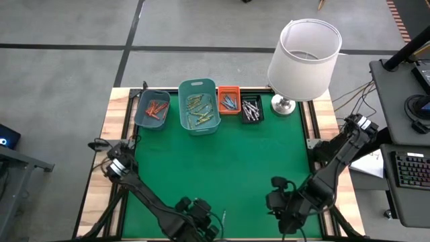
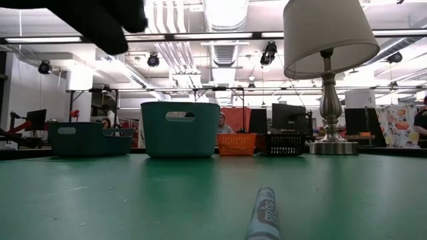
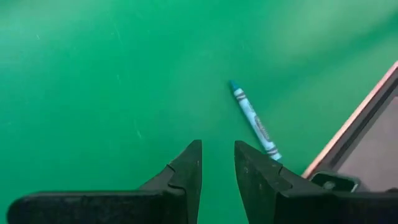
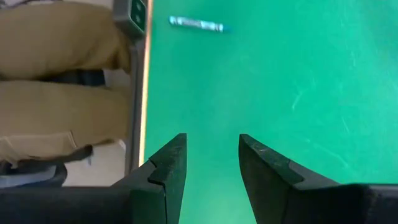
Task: Sort crayons
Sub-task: Put the blue crayon into the orange bin
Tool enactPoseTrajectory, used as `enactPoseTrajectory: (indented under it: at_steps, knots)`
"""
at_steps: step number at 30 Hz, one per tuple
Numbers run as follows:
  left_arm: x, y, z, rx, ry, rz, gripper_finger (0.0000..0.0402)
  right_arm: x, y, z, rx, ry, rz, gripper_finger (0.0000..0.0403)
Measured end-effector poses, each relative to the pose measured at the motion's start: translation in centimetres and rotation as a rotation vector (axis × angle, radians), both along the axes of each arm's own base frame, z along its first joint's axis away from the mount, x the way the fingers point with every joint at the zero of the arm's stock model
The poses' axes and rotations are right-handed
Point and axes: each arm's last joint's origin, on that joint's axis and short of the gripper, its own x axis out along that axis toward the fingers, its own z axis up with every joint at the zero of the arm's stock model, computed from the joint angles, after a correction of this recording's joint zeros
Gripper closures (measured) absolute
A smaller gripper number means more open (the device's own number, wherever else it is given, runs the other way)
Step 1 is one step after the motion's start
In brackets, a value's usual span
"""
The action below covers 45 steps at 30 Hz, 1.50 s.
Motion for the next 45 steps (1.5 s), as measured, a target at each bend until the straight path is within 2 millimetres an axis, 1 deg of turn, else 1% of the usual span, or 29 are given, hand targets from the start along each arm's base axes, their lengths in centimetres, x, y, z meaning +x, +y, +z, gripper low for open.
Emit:
enactPoseTrajectory:
  at_steps: [5,10,15,19,21,30,38,43,45]
  knots:
    - [1.5,-0.9,-0.5,-0.004,0.024,0.042,0.0314,-0.7,0.3,-0.1,-0.008,0.03,0.006,0.0268]
    - [3.0,-2.0,-1.2,0.003,0.031,0.048,0.0271,-1.2,0.8,-0.1,-0.007,0.029,0.027,0.0268]
    - [4.6,-2.6,-3.1,0.049,0.04,0.056,0.0223,-1.6,1.1,-0.1,-0.011,0.023,0.041,0.0268]
    - [5.6,-2.4,-4.5,0.065,0.027,0.054,0.0204,-1.7,1.2,-0.1,-0.008,0.02,0.046,0.0268]
    - [5.8,-2.2,-4.8,0.07,0.029,0.061,0.0201,-1.7,1.3,-0.1,-0.007,0.019,0.048,0.0268]
    - [6.2,-1.6,-5.0,0.109,0.027,0.052,0.02,-1.7,1.4,-0.8,-0.026,0.033,0.051,0.0268]
    - [6.8,-2.0,-7.5,0.099,0.028,0.052,0.0201,-1.8,1.3,-1.4,-0.049,0.034,0.043,0.0268]
    - [6.9,-2.1,-8.2,0.112,0.029,0.052,0.0203,-1.9,1.1,-1.8,-0.061,0.042,0.042,0.0268]
    - [6.9,-2.1,-8.4,0.125,0.031,0.049,0.0211,-1.9,1.1,-1.8,-0.067,0.039,0.039,0.0268]
